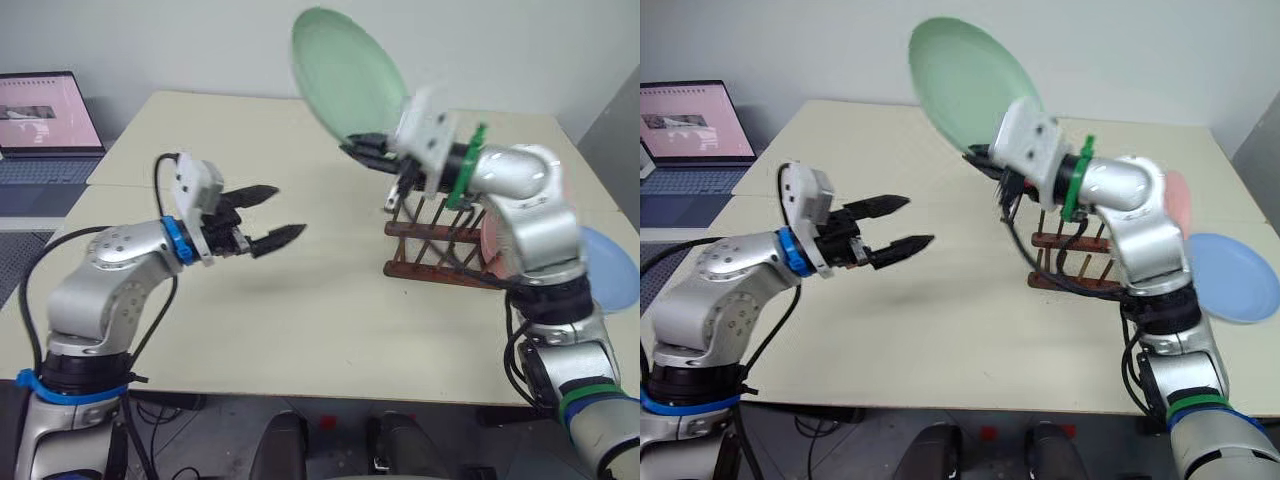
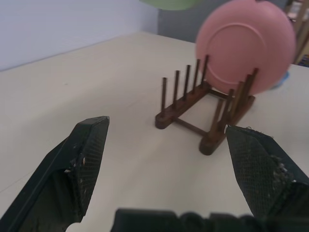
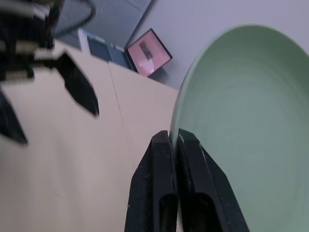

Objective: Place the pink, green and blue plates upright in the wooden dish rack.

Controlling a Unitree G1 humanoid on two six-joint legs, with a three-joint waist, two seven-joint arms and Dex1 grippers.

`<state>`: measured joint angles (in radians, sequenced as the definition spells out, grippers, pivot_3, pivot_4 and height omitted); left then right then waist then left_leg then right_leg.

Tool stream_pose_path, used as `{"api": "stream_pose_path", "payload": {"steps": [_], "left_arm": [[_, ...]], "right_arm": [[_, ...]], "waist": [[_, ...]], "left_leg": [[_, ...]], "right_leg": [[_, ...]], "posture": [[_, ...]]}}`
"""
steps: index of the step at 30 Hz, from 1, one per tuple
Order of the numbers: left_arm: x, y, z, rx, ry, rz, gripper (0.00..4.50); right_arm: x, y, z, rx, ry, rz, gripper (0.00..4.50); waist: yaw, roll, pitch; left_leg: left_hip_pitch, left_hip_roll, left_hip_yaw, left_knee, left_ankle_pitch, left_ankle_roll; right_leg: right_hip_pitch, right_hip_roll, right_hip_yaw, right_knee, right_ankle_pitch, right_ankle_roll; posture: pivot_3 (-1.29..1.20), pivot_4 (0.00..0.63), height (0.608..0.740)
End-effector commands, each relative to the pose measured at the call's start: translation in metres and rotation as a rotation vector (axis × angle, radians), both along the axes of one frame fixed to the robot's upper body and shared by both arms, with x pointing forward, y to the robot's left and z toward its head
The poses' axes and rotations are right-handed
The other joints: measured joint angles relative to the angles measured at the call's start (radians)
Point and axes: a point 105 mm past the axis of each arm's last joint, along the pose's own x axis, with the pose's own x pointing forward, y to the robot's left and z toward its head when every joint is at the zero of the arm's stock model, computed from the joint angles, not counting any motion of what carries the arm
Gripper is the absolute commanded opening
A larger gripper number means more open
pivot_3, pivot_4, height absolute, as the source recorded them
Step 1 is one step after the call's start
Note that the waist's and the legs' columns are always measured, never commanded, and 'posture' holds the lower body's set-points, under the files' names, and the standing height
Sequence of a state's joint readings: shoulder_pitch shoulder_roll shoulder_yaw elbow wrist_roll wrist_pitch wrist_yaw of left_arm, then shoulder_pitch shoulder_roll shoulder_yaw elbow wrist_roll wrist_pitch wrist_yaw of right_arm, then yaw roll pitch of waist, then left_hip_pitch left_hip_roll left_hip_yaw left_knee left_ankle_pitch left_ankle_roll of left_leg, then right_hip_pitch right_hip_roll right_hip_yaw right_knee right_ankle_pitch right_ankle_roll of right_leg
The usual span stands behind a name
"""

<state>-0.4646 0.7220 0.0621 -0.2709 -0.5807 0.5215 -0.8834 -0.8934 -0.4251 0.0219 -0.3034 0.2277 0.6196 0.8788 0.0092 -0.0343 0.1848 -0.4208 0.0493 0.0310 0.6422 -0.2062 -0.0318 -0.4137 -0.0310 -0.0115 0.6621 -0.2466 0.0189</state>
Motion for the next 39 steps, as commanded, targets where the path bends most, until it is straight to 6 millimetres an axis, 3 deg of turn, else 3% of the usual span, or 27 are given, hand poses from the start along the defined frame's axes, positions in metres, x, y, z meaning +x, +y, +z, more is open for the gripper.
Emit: {"api": "stream_pose_path", "payload": {"steps": [1,5,11,19,39], "left_arm": [[-0.01,-0.016,0.012,0.018,-0.098,-0.105,4.22],[-0.002,-0.024,0.013,0.046,-0.114,-0.133,4.22],[-0.009,-0.042,0.012,0.081,-0.123,-0.267,4.22],[-0.018,-0.05,0.013,0.075,-0.107,-0.376,4.22],[-0.025,-0.057,0.018,0.029,-0.092,-0.445,4.22]], "right_arm": [[-0.026,-0.024,0.019,0.187,0.143,0.037,0.0],[-0.044,-0.047,0.027,0.39,0.295,0.054,0.0],[-0.054,-0.076,0.013,0.548,0.434,0.0,0.0],[-0.062,-0.091,-0.01,0.66,0.583,-0.049,0.0],[-0.04,-0.124,-0.026,0.76,0.779,-0.202,0.0]], "waist": [[-0.002,0.0,0.0],[-0.005,0.0,0.0],[-0.011,0.0,0.0],[-0.013,0.001,0.0],[-0.012,0.001,0.0]], "left_leg": [[0.0,0.0,0.0,0.0,0.0,0.0],[0.0,-0.001,0.0,0.0,0.0,0.0],[0.001,-0.001,0.001,-0.001,0.0,0.001],[-0.001,-0.001,0.001,-0.002,0.0,0.001],[-0.004,0.0,-0.001,0.0,0.0,0.002]], "right_leg": [[0.0,0.0,0.0,0.0,0.0,0.0],[0.0,0.002,0.0,0.001,0.0,0.0],[-0.001,0.006,0.001,0.001,-0.001,-0.001],[-0.003,0.008,0.002,0.0,-0.002,0.002],[-0.003,0.009,0.002,-0.001,-0.004,0.005]], "posture": [[0.0,0.15,0.739],[0.0,0.15,0.739],[0.0,0.15,0.739],[0.0,0.15,0.739],[0.0,0.15,0.739]]}}
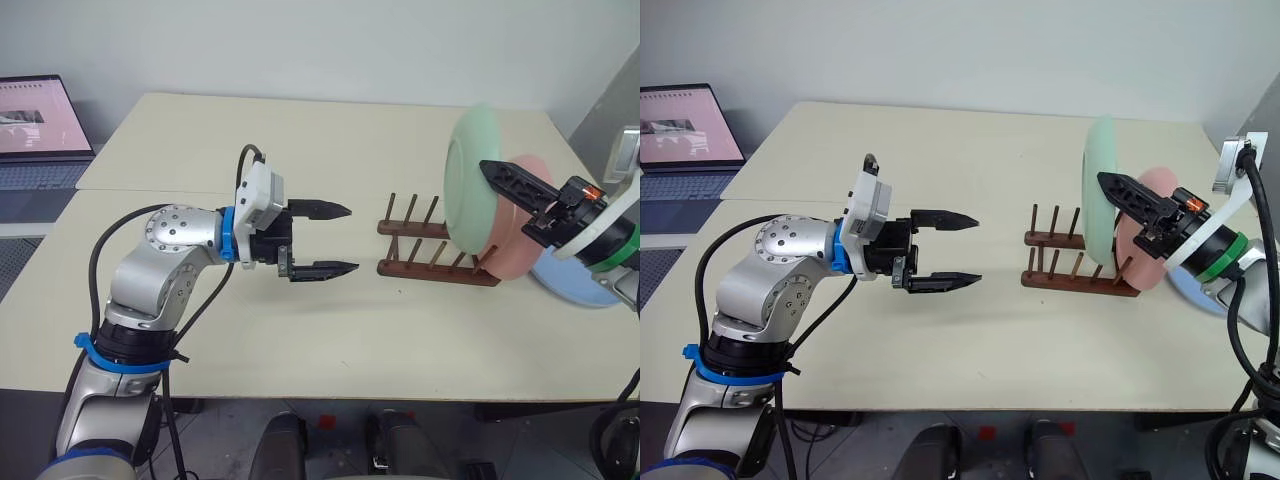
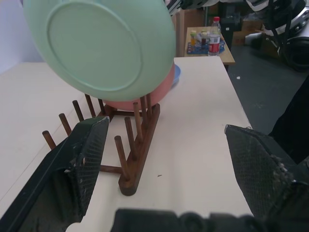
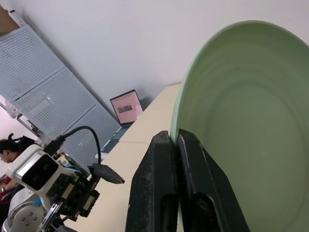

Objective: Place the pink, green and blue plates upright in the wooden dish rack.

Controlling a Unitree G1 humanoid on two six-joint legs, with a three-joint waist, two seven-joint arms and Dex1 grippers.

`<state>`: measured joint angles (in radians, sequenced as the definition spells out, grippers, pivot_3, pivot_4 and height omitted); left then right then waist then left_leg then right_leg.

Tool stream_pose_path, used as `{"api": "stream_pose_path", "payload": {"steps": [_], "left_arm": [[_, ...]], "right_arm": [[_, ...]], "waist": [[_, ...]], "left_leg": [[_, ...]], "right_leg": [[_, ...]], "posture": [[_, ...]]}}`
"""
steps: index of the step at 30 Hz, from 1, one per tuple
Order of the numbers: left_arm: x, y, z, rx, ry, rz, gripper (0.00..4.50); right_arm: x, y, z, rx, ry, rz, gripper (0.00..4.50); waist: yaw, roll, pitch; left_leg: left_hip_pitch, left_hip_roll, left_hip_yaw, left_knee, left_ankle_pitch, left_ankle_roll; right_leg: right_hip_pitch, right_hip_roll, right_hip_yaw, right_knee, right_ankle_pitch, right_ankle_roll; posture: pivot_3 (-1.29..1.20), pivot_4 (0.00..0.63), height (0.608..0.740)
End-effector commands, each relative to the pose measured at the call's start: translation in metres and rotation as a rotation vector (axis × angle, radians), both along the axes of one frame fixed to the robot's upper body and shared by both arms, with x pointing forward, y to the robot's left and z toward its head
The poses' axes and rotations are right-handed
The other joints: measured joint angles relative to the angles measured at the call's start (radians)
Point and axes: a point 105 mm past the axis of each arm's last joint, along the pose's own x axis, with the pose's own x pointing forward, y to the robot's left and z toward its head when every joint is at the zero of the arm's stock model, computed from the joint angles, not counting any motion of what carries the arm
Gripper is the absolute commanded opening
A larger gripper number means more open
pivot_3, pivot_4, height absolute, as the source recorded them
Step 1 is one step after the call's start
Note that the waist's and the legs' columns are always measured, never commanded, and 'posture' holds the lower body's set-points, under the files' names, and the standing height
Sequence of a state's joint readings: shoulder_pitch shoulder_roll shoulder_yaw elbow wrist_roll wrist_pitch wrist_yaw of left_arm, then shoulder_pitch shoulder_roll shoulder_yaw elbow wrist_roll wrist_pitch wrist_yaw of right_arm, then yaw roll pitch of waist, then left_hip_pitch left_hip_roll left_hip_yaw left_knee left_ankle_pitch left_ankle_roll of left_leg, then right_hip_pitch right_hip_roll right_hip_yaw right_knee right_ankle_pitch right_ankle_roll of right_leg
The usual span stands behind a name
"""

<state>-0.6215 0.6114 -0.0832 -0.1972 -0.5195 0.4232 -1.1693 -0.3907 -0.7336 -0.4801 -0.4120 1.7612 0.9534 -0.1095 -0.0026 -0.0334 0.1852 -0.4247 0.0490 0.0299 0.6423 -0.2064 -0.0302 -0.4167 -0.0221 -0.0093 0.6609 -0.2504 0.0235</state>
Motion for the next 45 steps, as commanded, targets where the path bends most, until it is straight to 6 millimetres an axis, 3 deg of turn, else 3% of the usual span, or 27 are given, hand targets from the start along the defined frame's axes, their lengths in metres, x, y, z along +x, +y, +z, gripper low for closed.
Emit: {"api": "stream_pose_path", "payload": {"steps": [1,15,19,28,29,32,38,41,45], "left_arm": [[-0.007,-0.003,0.015,-0.042,-0.023,-0.046,4.22],[-0.006,-0.004,0.019,-0.065,-0.018,-0.039,4.22],[-0.005,-0.005,0.018,-0.065,-0.019,-0.034,4.26],[-0.005,-0.007,0.017,-0.067,-0.011,-0.03,4.26],[-0.006,-0.007,0.017,-0.063,0.0,-0.037,4.26],[-0.008,-0.008,0.015,-0.045,0.023,-0.052,4.38],[-0.019,-0.014,0.018,-0.022,0.023,-0.116,4.38],[-0.025,-0.018,0.019,0.002,0.007,-0.153,4.38],[-0.027,-0.027,0.019,0.03,-0.078,-0.16,4.38]], "right_arm": [[-0.001,-0.003,0.008,0.022,-0.023,0.004,0.0],[0.028,-0.014,0.001,-0.003,0.084,-0.097,0.0],[0.034,-0.021,0.005,-0.045,0.066,-0.16,0.96],[0.033,-0.022,0.044,-0.115,-0.091,-0.203,4.28],[0.031,-0.024,0.05,-0.139,-0.12,-0.209,4.48],[0.017,-0.037,0.066,-0.3,-0.221,-0.233,4.5],[-0.01,-0.066,0.066,-0.567,-0.275,-0.244,4.5],[-0.025,-0.086,0.05,-0.736,-0.22,-0.236,4.5],[-0.041,-0.123,0.003,-1.06,-0.056,-0.228,4.5]], "waist": [[0.0,0.0,0.0],[0.0,0.0,0.0],[0.0,0.0,0.0],[0.0,0.0,0.0],[0.001,0.0,0.0],[0.002,0.0,0.0],[0.01,0.001,0.001],[0.012,0.002,0.0],[0.019,0.002,-0.001]], "left_leg": [[0.0,0.0,0.0,0.0,0.0,0.0],[0.0,0.0,0.0,0.001,0.0,0.0],[-0.001,0.0,0.0,0.001,0.0,0.0],[-0.003,0.0,0.001,0.001,0.0,0.0],[-0.003,0.0,0.001,0.001,0.0,0.0],[-0.003,0.0,0.001,0.001,0.0,0.0],[-0.006,0.0,0.0,0.002,-0.002,0.003],[-0.006,-0.001,0.0,0.002,-0.002,0.003],[-0.005,0.0,0.0,0.003,-0.002,0.003]], "right_leg": [[0.0,0.0,0.0,0.0,0.0,0.0],[0.0,0.0,0.0,0.0,0.0,0.0],[0.0,0.0,0.0,0.0,0.0,0.0],[-0.004,0.001,0.0,0.001,0.0,0.0],[-0.004,0.001,0.0,0.001,0.0,0.0],[-0.004,0.001,0.0,0.001,0.0,0.0],[-0.005,0.0,-0.001,-0.002,0.0,0.0],[-0.004,0.0,-0.001,-0.002,0.0,0.001],[-0.003,0.001,-0.002,-0.002,0.0,0.001]], "posture": [[0.0,0.15,0.739],[0.0,0.15,0.739],[0.0,0.15,0.739],[0.0,0.15,0.739],[0.0,0.15,0.739],[0.0,0.15,0.739],[0.0,0.15,0.739],[0.0,0.15,0.739],[0.0,0.15,0.739]]}}
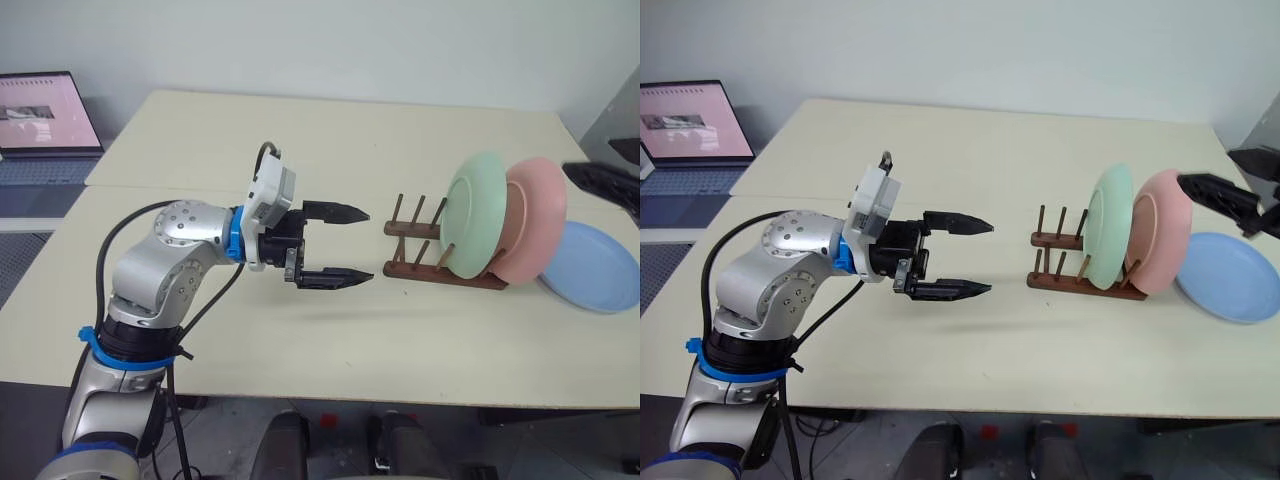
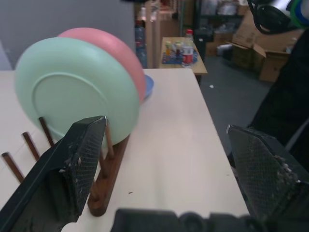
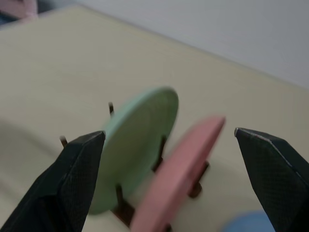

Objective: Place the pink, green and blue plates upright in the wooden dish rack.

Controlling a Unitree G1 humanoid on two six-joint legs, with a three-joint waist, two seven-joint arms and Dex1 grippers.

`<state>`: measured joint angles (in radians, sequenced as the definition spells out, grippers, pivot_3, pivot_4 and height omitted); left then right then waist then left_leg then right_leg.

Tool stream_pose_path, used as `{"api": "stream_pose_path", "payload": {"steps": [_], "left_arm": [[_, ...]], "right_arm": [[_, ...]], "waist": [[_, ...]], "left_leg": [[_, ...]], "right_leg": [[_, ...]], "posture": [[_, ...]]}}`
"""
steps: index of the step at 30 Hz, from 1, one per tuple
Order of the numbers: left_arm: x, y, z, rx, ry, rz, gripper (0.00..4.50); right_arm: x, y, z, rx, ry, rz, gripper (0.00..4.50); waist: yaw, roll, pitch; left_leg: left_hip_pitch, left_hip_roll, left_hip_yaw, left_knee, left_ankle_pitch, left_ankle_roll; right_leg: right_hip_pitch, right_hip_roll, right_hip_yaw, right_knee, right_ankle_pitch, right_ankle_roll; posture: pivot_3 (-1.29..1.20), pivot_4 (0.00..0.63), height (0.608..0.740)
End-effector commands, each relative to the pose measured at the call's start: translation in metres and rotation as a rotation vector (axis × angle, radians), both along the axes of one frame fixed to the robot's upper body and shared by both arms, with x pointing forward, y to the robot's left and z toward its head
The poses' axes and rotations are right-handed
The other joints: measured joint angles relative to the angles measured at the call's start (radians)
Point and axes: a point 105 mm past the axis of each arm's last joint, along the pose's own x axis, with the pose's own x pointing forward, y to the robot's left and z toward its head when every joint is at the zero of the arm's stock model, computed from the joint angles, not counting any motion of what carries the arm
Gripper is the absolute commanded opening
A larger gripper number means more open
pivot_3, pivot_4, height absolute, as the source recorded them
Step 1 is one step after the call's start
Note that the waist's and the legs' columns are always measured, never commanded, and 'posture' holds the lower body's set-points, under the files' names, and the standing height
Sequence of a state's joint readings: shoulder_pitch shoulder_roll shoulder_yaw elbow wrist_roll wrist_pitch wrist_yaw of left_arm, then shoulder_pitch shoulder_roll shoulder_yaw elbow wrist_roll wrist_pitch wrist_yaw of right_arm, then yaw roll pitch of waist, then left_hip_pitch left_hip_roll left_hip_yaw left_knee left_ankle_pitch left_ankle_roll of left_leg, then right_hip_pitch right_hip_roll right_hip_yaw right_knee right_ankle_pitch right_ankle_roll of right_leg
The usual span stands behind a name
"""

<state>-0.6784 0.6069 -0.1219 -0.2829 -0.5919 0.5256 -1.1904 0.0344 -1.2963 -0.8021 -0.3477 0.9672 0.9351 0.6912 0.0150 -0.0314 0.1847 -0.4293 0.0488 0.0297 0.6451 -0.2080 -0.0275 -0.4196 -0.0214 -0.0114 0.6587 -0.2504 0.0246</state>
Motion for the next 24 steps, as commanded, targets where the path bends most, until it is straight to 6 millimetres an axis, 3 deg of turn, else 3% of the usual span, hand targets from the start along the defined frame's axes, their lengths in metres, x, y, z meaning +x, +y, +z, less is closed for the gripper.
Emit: {"api": "stream_pose_path", "payload": {"steps": [1,4,9,16,23,24], "left_arm": [[-0.008,-0.009,0.007,0.01,-0.106,-0.041,4.38],[-0.014,-0.016,0.008,0.013,-0.13,-0.086,4.38],[-0.025,-0.022,0.01,0.015,-0.141,-0.152,4.38],[-0.036,-0.031,0.001,0.05,-0.208,-0.203,4.38],[-0.038,-0.033,-0.001,0.036,-0.194,-0.21,4.38],[-0.037,-0.033,-0.002,0.036,-0.196,-0.207,4.45]], "right_arm": [[-0.012,-0.021,-0.013,-0.246,0.042,-0.017,4.5],[-0.01,-0.041,-0.053,-0.456,0.155,-0.035,4.5],[0.008,-0.057,-0.098,-0.546,0.206,-0.064,4.5],[0.033,-0.063,-0.135,-0.527,0.218,-0.107,4.5],[0.049,-0.069,-0.152,-0.499,0.231,-0.157,4.5],[0.052,-0.07,-0.155,-0.494,0.232,-0.168,4.33]], "waist": [[0.003,0.001,0.0],[-0.01,0.002,-0.001],[-0.025,0.002,-0.001],[-0.022,0.003,-0.001],[-0.018,0.004,-0.001],[-0.018,0.004,-0.001]], "left_leg": [[0.0,0.0,0.0,0.0,0.0,0.0],[0.003,-0.001,0.002,0.001,0.0,0.0],[0.006,-0.001,0.003,0.002,0.0,0.001],[0.009,-0.002,0.002,0.001,0.0,0.001],[0.009,-0.002,0.002,0.001,0.0,0.001],[0.009,-0.002,0.002,0.001,0.0,0.001]], "right_leg": [[0.0,0.0,0.0,0.0,0.0,0.0],[0.001,0.0,0.002,0.001,0.002,0.003],[0.003,0.0,0.004,0.001,0.0,-0.001],[0.006,0.0,0.004,0.001,0.002,0.003],[0.006,0.0,0.004,0.001,0.003,0.003],[0.007,0.0,0.004,0.001,0.003,0.003]], "posture": [[0.0,0.15,0.739],[0.0,0.15,0.739],[0.0,0.15,0.739],[0.0,0.15,0.739],[0.0,0.15,0.739],[0.0,0.15,0.739]]}}
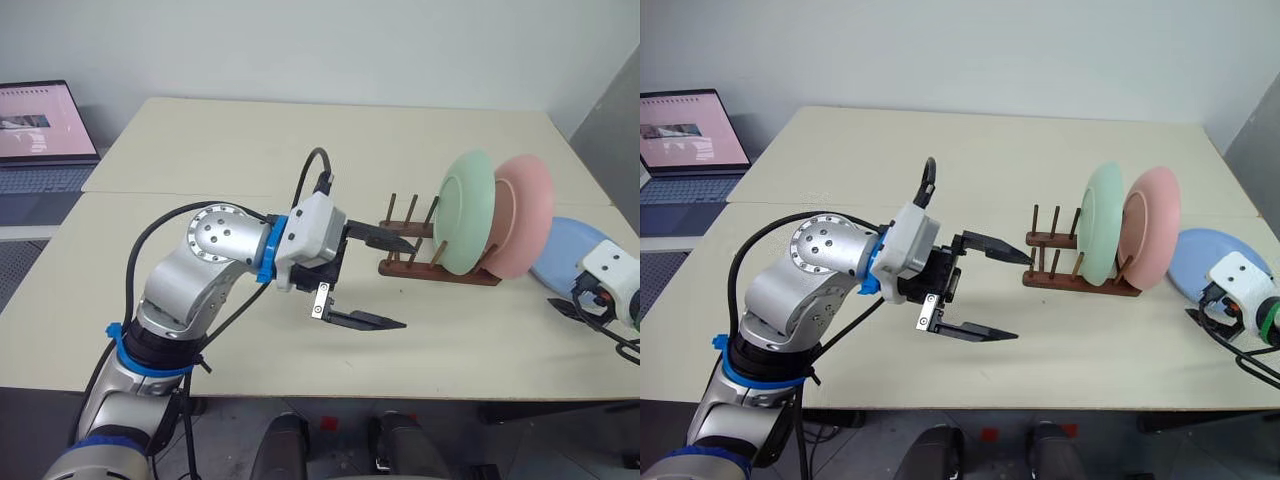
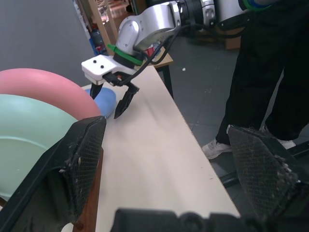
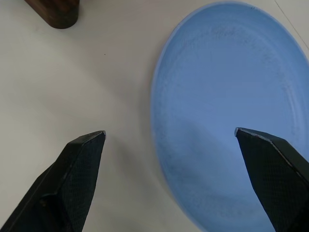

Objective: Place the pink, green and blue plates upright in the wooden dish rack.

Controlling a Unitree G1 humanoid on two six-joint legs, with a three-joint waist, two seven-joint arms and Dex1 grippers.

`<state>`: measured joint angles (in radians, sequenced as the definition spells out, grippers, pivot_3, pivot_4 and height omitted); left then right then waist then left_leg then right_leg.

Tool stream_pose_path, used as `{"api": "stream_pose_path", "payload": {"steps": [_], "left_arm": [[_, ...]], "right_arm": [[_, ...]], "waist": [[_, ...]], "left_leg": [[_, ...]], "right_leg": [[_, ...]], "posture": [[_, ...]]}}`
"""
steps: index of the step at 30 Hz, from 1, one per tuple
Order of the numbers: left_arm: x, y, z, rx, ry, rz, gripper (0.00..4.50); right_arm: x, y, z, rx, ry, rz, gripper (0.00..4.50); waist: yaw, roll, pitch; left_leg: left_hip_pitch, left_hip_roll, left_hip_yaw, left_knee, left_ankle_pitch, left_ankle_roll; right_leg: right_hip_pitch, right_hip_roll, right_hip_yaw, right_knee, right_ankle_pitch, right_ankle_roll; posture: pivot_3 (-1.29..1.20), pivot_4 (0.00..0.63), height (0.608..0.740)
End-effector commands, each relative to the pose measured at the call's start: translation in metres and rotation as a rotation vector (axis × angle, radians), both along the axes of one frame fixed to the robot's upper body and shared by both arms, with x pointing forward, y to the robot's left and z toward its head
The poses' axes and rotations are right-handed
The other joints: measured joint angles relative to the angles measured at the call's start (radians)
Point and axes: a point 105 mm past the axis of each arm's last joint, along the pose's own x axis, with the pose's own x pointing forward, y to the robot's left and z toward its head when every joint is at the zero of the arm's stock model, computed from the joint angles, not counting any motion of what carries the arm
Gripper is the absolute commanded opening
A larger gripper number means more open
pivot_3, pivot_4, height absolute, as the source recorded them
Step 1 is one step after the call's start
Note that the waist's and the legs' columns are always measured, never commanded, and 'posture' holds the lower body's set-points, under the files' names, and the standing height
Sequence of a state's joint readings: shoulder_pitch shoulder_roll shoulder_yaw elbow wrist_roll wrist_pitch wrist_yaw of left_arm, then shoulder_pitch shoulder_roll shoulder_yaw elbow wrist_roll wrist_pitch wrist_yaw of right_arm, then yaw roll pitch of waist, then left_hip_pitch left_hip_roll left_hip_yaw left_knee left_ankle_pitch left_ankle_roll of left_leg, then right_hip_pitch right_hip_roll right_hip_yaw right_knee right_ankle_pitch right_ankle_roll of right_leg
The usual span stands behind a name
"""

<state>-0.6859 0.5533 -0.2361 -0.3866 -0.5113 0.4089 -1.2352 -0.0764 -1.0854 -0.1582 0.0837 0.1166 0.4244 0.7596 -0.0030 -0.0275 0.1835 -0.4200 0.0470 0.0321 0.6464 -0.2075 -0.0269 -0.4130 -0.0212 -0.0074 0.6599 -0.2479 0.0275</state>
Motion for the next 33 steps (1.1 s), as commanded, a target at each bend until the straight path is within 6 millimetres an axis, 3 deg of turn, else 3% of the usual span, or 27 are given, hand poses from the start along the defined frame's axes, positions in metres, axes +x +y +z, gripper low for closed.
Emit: {"api": "stream_pose_path", "payload": {"steps": [1,2,11,13,21,26,29,32,33], "left_arm": [[-0.006,-0.003,0.004,-0.013,-0.035,-0.023,4.5],[-0.005,-0.003,0.004,-0.014,-0.036,-0.022,4.5],[-0.002,-0.002,0.003,-0.024,-0.035,0.0,4.5],[-0.001,-0.002,0.003,-0.025,-0.036,0.003,4.5],[0.004,0.003,-0.001,-0.021,-0.031,0.035,4.5],[0.007,0.004,0.0,-0.032,-0.023,0.06,4.5],[0.012,0.008,0.002,-0.05,-0.004,0.098,4.5],[0.021,0.023,0.005,-0.06,0.026,0.172,4.5],[0.022,0.026,0.005,-0.061,0.033,0.184,4.5]], "right_arm": [[0.009,-0.006,0.004,-0.017,-0.038,-0.034,4.14],[0.01,-0.006,0.002,-0.011,-0.032,-0.04,3.95],[0.013,-0.008,-0.007,0.023,-0.008,-0.085,0.58],[0.013,-0.008,-0.008,0.024,-0.002,-0.084,0.02],[0.013,-0.007,-0.003,0.028,-0.014,-0.074,0.02],[0.017,-0.008,0.019,0.017,-0.096,-0.069,0.02],[0.021,-0.012,0.047,-0.02,-0.21,-0.082,0.02],[0.026,-0.013,0.105,-0.084,-0.42,-0.088,0.02],[0.026,-0.012,0.115,-0.094,-0.453,-0.083,0.02]], "waist": [[0.0,0.0,0.0],[0.0,0.0,0.0],[0.0,0.0,0.0],[0.0,0.0,0.0],[0.0,0.001,0.0],[0.0,0.001,0.0],[0.0,0.001,0.0],[-0.005,0.004,0.0],[-0.006,0.004,0.0]], "left_leg": [[0.0,0.0,0.0,0.0,0.0,0.0],[0.001,0.0,0.0,0.0,0.0,0.0],[0.003,0.0,0.0,0.0,0.0,0.0],[0.003,0.0,0.0,0.0,0.0,0.0],[0.003,0.0,0.0,0.0,0.0,0.0],[0.003,0.0,0.0,0.0,0.0,0.0],[0.003,0.0,0.0,0.0,0.0,0.0],[0.003,0.0,0.001,0.0,0.0,0.0],[0.003,0.0,0.001,0.0,0.0,0.0]], "right_leg": [[0.0,0.0,0.0,0.0,0.0,0.0],[0.001,0.0,0.0,0.0,0.0,0.0],[0.002,0.0,0.0,0.001,0.0,0.0],[0.002,0.0,0.0,0.001,0.0,0.0],[0.003,0.0,0.0,0.001,0.0,0.0],[0.003,0.0,0.0,0.001,0.0,0.0],[0.003,0.0,0.0,0.001,0.0,0.0],[0.002,0.0,0.001,0.002,0.0,0.0],[0.002,0.0,0.002,0.002,0.0,0.0]], "posture": [[0.0,0.15,0.739],[0.0,0.15,0.739],[0.0,0.15,0.739],[0.0,0.15,0.739],[0.0,0.15,0.739],[0.0,0.15,0.739],[0.0,0.15,0.739],[0.0,0.15,0.739],[0.0,0.15,0.739]]}}
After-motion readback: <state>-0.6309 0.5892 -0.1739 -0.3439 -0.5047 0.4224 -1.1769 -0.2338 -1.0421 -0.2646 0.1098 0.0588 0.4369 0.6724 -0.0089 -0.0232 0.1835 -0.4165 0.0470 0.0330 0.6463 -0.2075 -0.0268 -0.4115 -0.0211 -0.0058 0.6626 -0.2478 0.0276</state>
